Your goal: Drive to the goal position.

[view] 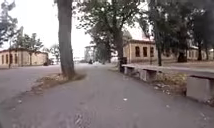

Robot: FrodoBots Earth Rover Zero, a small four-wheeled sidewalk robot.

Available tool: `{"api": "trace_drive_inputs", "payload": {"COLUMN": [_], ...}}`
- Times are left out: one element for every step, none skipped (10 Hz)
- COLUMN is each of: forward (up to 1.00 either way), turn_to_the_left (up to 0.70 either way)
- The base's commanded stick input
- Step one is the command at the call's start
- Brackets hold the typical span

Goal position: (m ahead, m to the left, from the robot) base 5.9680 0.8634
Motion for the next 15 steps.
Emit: {"api": "trace_drive_inputs", "payload": {"forward": [0.7, 0.7, 0.7, 0.7, 0.7, 0.7, 0.7, 0.7, 0.7, 0.7, 0.7, 0.7, 0.7, 0.7, 0.7], "turn_to_the_left": [0.04, 0.04, 0.04, 0.04, 0.04, 0.04, 0.04, 0.04, 0.04, 0.04, 0.31, 0.39, 0.25, 0.04, 0.04]}}
